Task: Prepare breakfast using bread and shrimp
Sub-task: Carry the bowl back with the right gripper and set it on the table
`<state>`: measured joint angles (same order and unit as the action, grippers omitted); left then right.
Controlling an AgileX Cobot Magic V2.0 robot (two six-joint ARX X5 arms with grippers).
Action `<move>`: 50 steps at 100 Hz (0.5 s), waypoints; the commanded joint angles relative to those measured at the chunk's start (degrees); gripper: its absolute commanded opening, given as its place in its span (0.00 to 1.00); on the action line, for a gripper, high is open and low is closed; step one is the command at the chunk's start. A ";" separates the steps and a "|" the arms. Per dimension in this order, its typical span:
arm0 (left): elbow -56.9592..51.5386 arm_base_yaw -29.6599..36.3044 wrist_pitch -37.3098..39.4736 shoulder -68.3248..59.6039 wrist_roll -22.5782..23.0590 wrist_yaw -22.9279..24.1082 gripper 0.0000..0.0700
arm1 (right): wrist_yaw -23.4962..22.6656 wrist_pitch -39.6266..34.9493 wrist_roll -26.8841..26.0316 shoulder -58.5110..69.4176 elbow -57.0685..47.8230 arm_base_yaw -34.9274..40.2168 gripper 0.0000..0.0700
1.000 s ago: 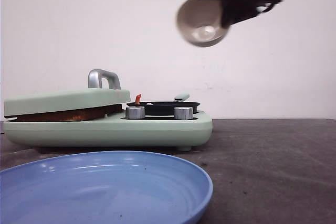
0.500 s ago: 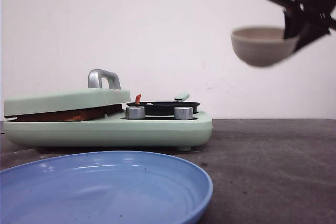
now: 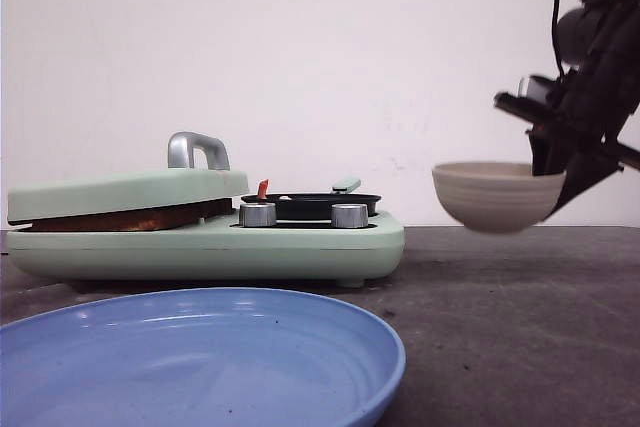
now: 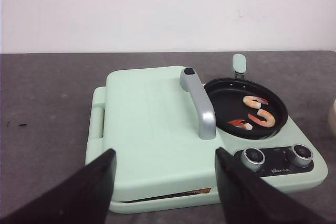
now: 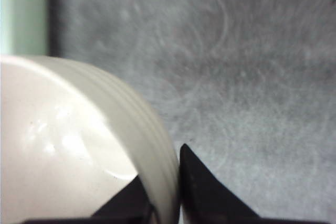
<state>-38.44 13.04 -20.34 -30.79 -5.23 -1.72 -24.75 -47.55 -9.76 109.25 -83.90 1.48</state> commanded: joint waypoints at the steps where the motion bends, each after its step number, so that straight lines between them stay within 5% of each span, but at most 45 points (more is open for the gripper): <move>1: -0.50 0.11 0.59 -0.26 0.74 -0.17 0.45 | -0.24 -0.07 1.11 1.97 -1.29 0.13 0.00; 50: -0.50 0.11 0.61 -0.26 0.74 -0.17 0.45 | 2.36 2.05 1.25 3.87 -1.27 0.22 0.00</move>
<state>-38.44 13.02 -20.34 -30.79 -5.23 -1.72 -22.33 -45.84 -9.19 111.42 -83.90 1.50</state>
